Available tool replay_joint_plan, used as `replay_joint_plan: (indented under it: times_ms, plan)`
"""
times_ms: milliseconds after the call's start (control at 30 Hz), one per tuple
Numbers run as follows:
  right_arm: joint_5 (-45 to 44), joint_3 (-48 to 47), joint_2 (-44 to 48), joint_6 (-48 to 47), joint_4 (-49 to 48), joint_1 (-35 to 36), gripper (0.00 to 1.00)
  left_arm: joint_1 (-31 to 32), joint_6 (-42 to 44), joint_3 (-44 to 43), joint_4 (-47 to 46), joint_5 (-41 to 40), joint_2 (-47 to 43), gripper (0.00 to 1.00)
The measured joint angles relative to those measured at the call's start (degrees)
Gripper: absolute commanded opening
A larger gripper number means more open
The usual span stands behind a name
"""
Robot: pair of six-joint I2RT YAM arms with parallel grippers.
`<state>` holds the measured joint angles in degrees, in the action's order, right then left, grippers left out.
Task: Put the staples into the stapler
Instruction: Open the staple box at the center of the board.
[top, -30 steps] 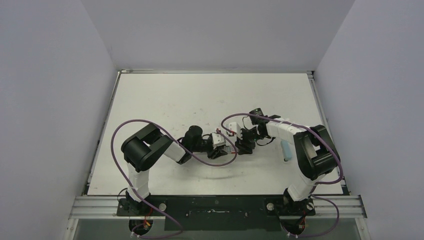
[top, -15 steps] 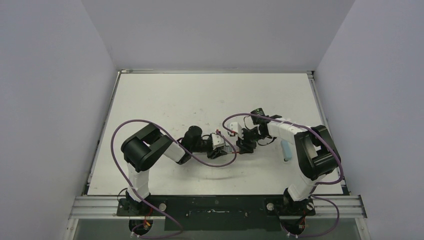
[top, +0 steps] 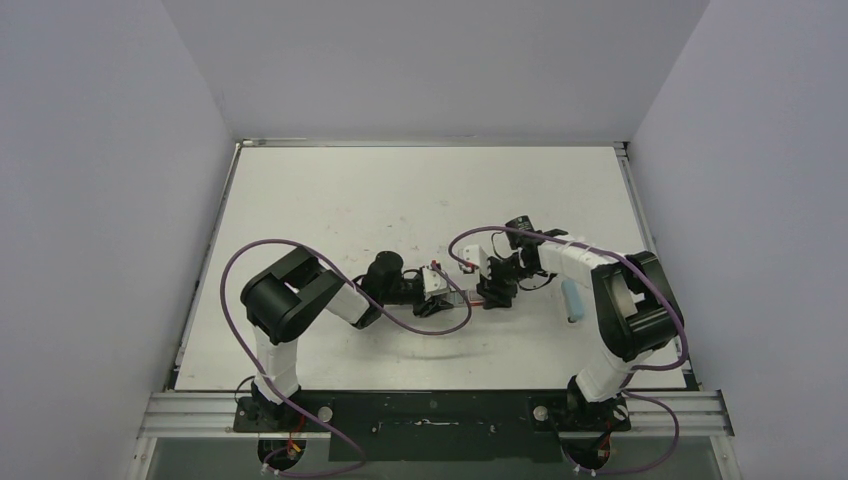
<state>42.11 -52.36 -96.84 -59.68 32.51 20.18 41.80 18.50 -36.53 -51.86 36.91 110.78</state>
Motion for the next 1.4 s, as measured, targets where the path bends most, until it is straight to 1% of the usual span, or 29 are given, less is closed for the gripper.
replay_joint_plan:
  times_ms: [67,167,233,333,400,433,533,600,700,733,867,933,1033,1200,1333,1400]
  plan:
    - [-0.2,0.1,0.2,-0.1,0.4,0.0,0.60,0.0,0.2,0.0,0.2,0.0,-0.2,0.35]
    - [-0.9,0.4,0.9,-0.1,1.2,0.0,0.67,0.0,0.3,0.0,0.9,-0.1,-0.5,0.49]
    - [-1.2,0.4,1.2,0.3,1.6,-0.3,0.71,0.0,0.6,0.0,1.7,-0.4,-1.0,0.60]
    - [-1.4,0.4,1.7,1.6,2.2,-1.2,0.75,-0.1,0.9,0.0,3.8,-1.1,-2.4,0.78]
    - [-1.5,0.4,2.0,2.9,2.6,-2.0,0.76,-0.2,0.8,0.1,5.4,-1.6,-3.6,0.86]
    - [-1.6,0.4,2.2,4.0,3.0,-2.6,0.76,-0.3,0.7,0.1,6.2,-1.8,-4.3,0.88]
    - [-1.8,0.3,3.0,7.3,4.2,-4.6,0.77,-0.3,0.1,0.2,9.2,-2.3,-7.3,0.92]
    - [-2.1,0.3,4.5,10.4,4.6,-6.1,0.81,-0.3,-0.2,0.2,11.3,-2.5,-9.7,0.93]
    - [-4.0,-0.1,8.3,15.2,4.8,-8.9,0.86,-0.5,-1.7,0.1,15.1,-2.9,-14.5,0.98]
    - [-5.1,-0.4,10.0,16.9,4.9,-10.2,0.87,-0.9,-2.7,-0.3,17.1,-3.1,-15.9,0.97]
    - [-10.6,-1.8,17.2,21.7,5.3,-16.7,0.93,-3.1,-5.6,-7.1,28.7,-5.9,-19.0,0.96]
    - [-13.6,-2.1,20.0,23.0,5.6,-19.7,0.94,-4.0,-5.6,-11.3,35.1,-8.5,-20.3,0.97]
    - [-18.4,-2.2,22.3,23.9,7.9,-23.5,0.95,-4.3,-4.7,-14.5,41.6,-11.0,-23.0,0.97]
    - [-23.3,-1.6,21.9,24.4,12.2,-25.5,0.94,-4.3,-2.8,-15.1,49.9,-12.5,-26.8,0.97]
    - [-25.5,0.0,20.7,24.4,13.9,-25.8,0.89,-4.3,-2.3,-15.1,54.1,-13.1,-27.0,0.97]
    - [-26.1,1.4,19.4,24.4,14.3,-25.8,0.84,-4.3,-2.2,-15.1,55.4,-13.2,-27.0,0.97]
